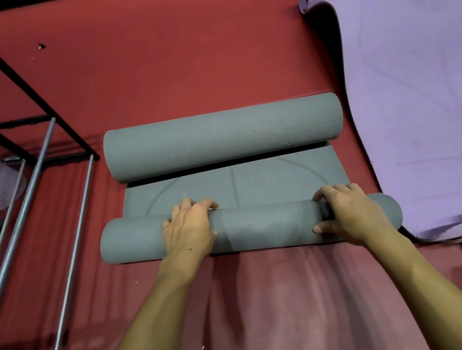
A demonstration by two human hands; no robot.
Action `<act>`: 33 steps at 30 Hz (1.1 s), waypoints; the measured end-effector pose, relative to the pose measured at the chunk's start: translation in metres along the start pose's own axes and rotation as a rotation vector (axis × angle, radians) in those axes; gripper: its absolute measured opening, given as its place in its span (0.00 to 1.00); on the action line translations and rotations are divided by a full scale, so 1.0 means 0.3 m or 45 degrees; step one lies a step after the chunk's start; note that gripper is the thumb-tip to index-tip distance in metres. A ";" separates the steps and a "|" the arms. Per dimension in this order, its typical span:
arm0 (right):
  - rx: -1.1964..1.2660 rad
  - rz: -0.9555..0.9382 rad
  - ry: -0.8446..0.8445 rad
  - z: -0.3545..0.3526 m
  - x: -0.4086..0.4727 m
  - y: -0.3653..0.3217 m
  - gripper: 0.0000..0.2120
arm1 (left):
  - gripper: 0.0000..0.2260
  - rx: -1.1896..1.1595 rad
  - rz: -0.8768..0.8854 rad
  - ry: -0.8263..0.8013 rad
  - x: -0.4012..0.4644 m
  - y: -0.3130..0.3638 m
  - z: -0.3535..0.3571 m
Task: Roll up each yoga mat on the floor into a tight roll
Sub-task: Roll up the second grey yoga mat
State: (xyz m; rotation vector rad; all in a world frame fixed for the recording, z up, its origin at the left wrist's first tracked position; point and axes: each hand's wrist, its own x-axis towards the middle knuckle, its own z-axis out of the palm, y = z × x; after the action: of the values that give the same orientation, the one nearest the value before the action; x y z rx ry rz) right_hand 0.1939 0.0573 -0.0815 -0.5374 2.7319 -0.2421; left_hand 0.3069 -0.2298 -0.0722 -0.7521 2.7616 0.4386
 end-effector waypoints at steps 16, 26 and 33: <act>-0.061 -0.017 0.144 0.024 0.003 0.002 0.26 | 0.28 0.004 0.021 -0.063 0.026 0.011 -0.015; -0.144 -0.088 0.216 0.102 0.001 0.016 0.56 | 0.50 0.197 0.137 -0.081 0.024 -0.016 0.077; -0.273 -0.114 0.360 0.159 0.021 0.013 0.53 | 0.45 0.308 0.223 0.068 0.052 -0.039 0.083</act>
State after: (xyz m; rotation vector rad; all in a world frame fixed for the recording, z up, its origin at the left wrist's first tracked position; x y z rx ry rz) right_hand 0.2044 0.0535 -0.1284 -0.7352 3.0327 -0.0491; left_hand 0.3038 -0.2377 -0.1027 -0.4733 2.8722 0.1130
